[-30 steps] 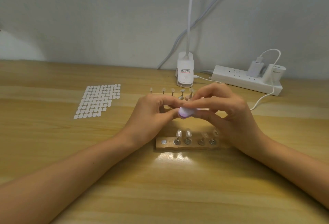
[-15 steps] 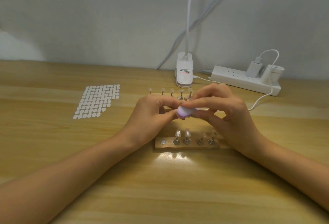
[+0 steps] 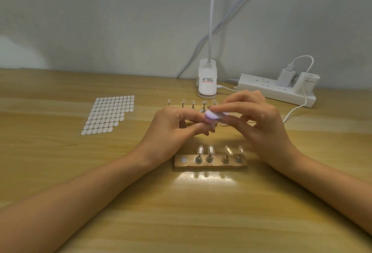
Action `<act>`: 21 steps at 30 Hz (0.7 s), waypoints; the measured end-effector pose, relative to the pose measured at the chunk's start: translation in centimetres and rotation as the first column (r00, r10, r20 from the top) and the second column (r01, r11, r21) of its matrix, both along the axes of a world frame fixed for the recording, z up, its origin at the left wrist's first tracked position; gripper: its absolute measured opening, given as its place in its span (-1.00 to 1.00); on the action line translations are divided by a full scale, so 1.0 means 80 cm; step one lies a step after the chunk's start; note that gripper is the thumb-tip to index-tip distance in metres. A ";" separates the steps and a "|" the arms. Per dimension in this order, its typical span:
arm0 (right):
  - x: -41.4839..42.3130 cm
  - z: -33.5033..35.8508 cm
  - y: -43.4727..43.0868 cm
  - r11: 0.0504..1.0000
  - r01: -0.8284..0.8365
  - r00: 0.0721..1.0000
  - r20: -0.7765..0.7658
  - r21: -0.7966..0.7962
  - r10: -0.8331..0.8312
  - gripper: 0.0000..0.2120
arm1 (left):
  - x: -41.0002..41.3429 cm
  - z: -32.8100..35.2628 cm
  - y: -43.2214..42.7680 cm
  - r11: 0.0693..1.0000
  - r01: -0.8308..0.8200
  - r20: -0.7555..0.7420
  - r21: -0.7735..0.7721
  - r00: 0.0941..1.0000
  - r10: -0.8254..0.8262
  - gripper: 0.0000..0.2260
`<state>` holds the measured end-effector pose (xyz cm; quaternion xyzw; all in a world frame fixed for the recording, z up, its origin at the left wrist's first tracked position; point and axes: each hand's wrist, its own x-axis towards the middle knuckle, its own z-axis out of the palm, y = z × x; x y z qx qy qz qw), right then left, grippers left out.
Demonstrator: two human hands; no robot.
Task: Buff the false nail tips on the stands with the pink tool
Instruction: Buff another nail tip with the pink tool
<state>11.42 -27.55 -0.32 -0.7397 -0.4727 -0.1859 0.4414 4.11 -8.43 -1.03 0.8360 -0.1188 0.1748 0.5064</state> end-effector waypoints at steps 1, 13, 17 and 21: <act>0.000 0.001 0.000 1.000 0.010 0.999 -0.035 0.010 -0.010 -0.80 | 0.000 0.000 0.000 1.000 0.005 -0.002 0.001 1.000 -0.005 -0.90; 0.003 -0.003 0.000 1.000 -0.008 0.999 0.039 -0.023 0.009 -0.80 | 0.000 -0.001 0.001 0.995 0.035 -0.052 -0.090 0.998 -0.039 -0.93; 0.000 -0.002 0.001 0.999 -0.022 0.993 0.113 -0.049 0.028 -0.79 | -0.002 0.000 0.001 0.993 0.044 -0.069 -0.112 0.996 -0.053 -0.92; 0.003 0.000 0.000 1.000 0.016 0.999 0.045 -0.011 -0.016 -0.81 | -0.001 -0.001 0.003 0.989 0.024 -0.087 -0.145 0.996 -0.037 -0.92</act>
